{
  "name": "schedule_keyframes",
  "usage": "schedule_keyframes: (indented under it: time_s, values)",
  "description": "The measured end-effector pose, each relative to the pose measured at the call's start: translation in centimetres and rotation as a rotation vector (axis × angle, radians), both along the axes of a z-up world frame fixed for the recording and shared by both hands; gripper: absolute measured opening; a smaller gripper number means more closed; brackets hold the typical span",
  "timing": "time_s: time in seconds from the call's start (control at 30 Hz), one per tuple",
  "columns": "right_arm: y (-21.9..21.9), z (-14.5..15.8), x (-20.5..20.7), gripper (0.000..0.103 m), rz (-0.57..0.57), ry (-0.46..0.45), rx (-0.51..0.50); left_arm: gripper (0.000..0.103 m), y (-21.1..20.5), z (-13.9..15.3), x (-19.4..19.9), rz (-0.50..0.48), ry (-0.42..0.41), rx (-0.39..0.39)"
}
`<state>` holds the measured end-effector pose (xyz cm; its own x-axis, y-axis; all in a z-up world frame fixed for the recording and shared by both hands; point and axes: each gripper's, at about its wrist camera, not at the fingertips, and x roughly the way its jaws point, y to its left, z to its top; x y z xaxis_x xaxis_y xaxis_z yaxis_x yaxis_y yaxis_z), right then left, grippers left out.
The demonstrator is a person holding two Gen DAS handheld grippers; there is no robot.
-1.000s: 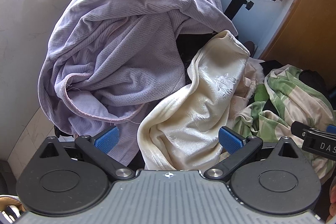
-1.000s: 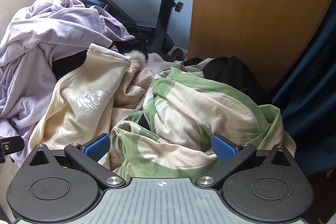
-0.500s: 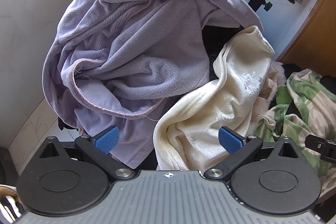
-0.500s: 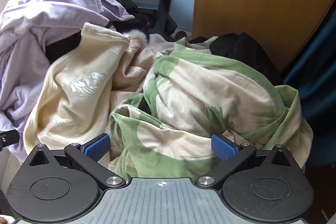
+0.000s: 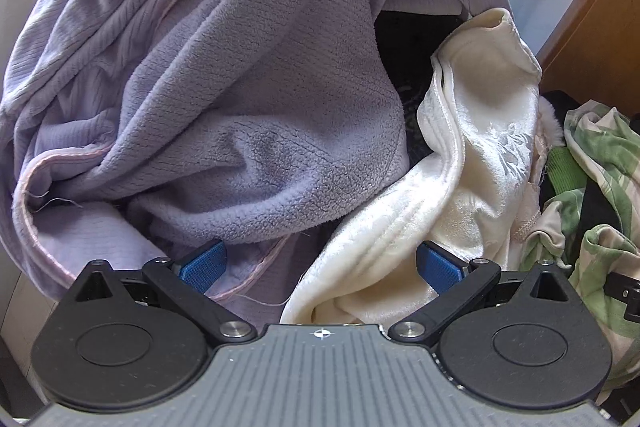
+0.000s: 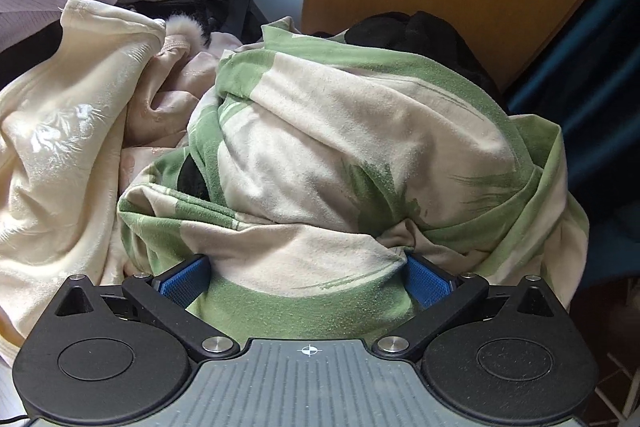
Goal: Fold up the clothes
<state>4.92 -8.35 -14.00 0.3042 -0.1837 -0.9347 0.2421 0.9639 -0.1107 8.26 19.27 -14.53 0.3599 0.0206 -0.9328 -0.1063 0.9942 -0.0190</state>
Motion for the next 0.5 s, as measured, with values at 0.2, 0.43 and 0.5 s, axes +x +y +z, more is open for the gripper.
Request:
schedule_keyframes:
  time_s: [0.2, 0.43, 0.5]
  values:
    - [0.6, -0.5, 0.1, 0.102, -0.025, -0.002, -0.033, 0.103, 0.7, -1.9, 1.0, -0.028, 0.025, -0.039]
    - [1.3, -0.9, 0.5, 0.102, -0.036, -0.004, -0.061, 0.103, 0.8, -2.6, 1.7, -0.037, 0.059, -0.052]
    - [1.4, -1.0, 0.5, 0.102, -0.039, -0.011, -0.068, 0.103, 0.8, -2.7, 1.8, -0.038, 0.067, -0.051]
